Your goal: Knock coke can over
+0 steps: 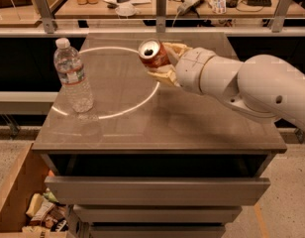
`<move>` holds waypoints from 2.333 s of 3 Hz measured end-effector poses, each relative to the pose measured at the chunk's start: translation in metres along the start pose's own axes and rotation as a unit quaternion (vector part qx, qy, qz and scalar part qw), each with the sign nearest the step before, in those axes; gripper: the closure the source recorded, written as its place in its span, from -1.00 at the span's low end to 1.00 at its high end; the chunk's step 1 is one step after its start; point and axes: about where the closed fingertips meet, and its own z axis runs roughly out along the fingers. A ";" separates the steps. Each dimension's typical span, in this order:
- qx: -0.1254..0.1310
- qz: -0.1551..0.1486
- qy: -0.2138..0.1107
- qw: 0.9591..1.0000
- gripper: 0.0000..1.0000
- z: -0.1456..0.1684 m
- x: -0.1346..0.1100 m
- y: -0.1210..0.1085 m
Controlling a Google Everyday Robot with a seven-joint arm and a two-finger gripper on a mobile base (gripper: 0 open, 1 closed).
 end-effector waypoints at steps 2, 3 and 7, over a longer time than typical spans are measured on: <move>-0.074 -0.163 0.041 0.983 1.00 0.003 -0.013 -0.020; -0.110 -0.199 0.063 0.972 1.00 0.011 -0.001 -0.020; -0.319 -0.320 0.119 0.884 1.00 -0.001 0.013 -0.020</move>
Offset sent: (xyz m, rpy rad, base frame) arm 0.0283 -0.0381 -0.0108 -0.6921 0.0600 0.3673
